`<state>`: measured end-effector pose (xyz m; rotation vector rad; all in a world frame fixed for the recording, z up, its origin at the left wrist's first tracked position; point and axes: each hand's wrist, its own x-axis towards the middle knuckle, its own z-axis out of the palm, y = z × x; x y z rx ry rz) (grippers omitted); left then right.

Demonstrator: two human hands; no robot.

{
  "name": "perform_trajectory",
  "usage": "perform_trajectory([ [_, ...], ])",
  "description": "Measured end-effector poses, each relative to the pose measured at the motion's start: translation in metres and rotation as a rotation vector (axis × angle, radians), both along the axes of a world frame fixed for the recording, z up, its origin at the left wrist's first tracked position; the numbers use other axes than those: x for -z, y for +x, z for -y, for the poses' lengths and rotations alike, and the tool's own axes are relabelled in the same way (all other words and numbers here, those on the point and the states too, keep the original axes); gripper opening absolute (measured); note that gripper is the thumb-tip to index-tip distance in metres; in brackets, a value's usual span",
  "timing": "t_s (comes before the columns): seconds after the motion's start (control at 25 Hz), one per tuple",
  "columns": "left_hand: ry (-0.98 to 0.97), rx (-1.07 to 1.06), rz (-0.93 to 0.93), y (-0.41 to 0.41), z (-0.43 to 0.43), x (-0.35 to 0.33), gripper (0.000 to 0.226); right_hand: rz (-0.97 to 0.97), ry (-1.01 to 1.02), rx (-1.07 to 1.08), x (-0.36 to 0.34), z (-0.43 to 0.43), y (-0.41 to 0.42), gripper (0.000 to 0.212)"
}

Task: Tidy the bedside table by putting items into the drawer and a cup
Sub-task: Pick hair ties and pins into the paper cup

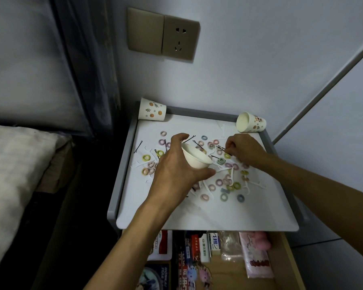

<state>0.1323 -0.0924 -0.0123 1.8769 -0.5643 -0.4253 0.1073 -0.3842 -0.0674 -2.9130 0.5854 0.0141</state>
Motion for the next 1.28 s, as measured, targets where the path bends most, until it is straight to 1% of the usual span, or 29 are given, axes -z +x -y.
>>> perform_trajectory([
  [0.08,-0.002,-0.006,0.0,0.0,0.0,0.0,0.09,-0.014,-0.01,0.018,0.003,-0.001,0.004,0.008],
  [0.24,0.004,-0.02,-0.003,0.0,0.001,-0.002,0.091,-0.12,-0.177,-0.067,0.01,-0.003,0.01,0.013],
  [0.32,0.0,-0.023,-0.007,-0.001,0.001,-0.003,0.091,-0.153,-0.205,-0.076,0.011,-0.004,0.013,0.011],
  [0.52,-0.01,-0.019,-0.014,-0.001,0.001,-0.003,0.091,-0.107,-0.152,0.055,0.002,-0.003,0.015,0.013],
  [0.68,-0.014,-0.011,-0.004,-0.001,0.002,-0.003,0.091,-0.086,0.002,0.151,0.0,0.01,0.012,0.018],
  [0.8,-0.014,-0.005,-0.009,0.0,0.002,-0.002,0.091,-0.074,0.065,0.157,-0.002,0.013,0.01,0.016],
  [1.0,-0.018,-0.003,-0.01,0.0,0.003,-0.001,0.09,0.014,0.076,0.211,-0.003,0.021,0.005,0.015],
  [1.12,-0.009,-0.005,-0.007,0.0,0.003,0.0,0.091,-0.002,0.063,0.198,-0.002,0.024,0.004,0.012],
  [1.28,-0.018,-0.011,-0.009,0.001,0.003,-0.002,0.09,0.06,0.096,0.209,-0.001,0.01,0.013,0.017],
])
